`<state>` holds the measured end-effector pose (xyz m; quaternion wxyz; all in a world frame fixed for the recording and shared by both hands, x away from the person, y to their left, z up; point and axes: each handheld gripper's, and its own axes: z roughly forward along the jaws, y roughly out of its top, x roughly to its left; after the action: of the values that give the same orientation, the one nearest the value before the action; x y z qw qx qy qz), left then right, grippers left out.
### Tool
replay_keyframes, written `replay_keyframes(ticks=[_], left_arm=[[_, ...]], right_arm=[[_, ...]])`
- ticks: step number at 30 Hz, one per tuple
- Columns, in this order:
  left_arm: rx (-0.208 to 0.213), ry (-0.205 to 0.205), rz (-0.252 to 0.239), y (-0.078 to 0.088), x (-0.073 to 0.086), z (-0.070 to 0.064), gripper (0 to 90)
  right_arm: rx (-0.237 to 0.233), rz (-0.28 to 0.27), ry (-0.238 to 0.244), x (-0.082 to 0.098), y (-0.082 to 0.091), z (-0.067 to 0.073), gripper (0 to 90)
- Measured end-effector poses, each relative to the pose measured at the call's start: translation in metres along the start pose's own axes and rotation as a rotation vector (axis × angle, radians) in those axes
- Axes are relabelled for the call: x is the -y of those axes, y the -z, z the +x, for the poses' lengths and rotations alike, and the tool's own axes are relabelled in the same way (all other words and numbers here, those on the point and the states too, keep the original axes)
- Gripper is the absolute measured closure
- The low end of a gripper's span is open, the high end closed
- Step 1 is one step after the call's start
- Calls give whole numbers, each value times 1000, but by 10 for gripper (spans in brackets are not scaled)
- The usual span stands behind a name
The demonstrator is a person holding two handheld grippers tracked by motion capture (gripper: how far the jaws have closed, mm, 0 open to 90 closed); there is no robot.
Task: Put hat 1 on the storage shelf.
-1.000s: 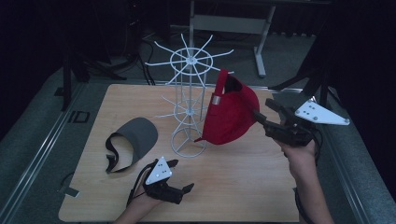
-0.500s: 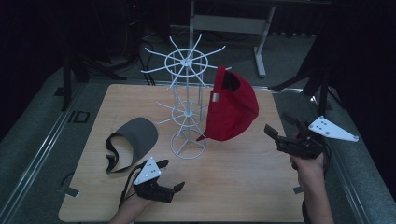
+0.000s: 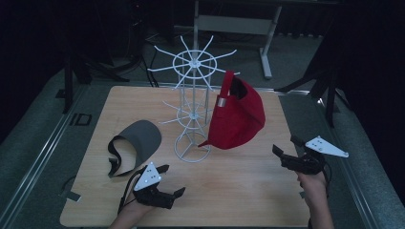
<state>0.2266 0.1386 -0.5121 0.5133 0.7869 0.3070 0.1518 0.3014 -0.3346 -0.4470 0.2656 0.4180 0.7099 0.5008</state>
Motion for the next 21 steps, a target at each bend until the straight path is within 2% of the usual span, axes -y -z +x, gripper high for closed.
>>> replay_keyframes(ticks=[6,10,13,21], left_arm=[[-18,8,-1,3,6,3,57],[-28,10,9,6,10,6,57],[-52,19,18,10,16,10,57],[-87,48,28,22,28,18,57]], right_arm=[[49,52,-13,26,-6,-11,148],[73,74,-12,36,-6,-15,148],[104,95,-11,52,-7,-19,148],[179,86,-53,80,2,-27,149]])
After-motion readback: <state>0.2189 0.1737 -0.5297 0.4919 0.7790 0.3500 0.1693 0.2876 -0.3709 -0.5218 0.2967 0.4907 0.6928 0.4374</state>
